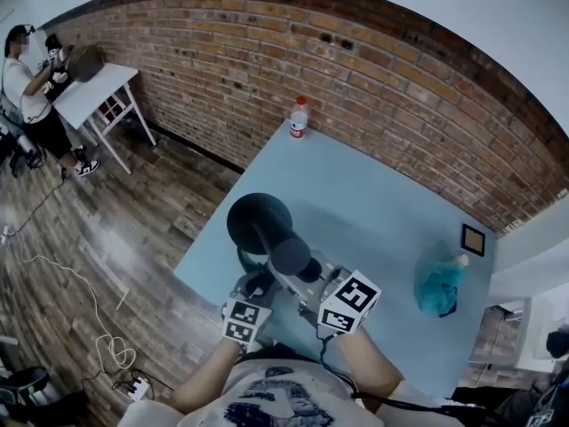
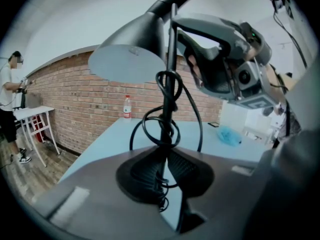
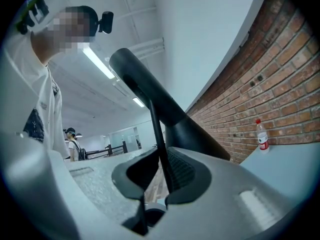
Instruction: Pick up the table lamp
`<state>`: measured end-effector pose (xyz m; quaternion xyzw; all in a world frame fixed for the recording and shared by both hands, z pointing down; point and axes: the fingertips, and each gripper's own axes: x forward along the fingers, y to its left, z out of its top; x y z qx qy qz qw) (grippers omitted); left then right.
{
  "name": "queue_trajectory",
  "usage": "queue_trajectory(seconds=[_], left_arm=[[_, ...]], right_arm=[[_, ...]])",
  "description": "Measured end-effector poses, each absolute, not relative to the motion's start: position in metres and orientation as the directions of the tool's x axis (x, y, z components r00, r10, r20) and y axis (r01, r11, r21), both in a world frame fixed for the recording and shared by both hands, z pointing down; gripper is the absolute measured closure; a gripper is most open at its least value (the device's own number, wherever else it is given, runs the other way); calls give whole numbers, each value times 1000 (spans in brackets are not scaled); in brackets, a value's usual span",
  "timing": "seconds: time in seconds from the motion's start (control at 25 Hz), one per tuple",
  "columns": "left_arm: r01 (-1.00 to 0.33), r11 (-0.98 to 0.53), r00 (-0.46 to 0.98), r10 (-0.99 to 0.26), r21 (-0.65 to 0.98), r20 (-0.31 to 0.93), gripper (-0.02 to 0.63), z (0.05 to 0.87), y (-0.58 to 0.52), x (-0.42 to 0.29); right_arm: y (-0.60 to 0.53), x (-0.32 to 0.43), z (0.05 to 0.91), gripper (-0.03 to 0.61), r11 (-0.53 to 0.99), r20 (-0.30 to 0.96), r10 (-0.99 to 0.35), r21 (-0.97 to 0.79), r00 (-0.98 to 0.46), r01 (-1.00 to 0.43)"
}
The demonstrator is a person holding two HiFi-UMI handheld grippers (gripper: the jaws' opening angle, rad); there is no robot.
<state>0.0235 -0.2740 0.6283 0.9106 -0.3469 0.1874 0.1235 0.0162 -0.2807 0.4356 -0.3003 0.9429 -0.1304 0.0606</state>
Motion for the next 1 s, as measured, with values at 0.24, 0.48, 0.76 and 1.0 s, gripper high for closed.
queue_trajectory(seconds=[0.24,0.48,0.76,1.0], left_arm=[[-663,-744,702,-579,83,416,566,617,-270,14],[-643,-763,716,-572,60,399,566,601,-266,9],[-631,-775,727,-573,39,378,566,584,-265,3],[-619,-784,739,-570,29,360,566,573,-268,6]], right_arm=[[-273,6,424,528,783,-47,-595,-261,-802,-565],[-264,1,409,528,780,-57,-607,-235,-793,-580],[-259,-4,392,529,774,-67,-621,-209,-781,-597],[-257,-4,382,529,770,-69,-631,-181,-773,-612]])
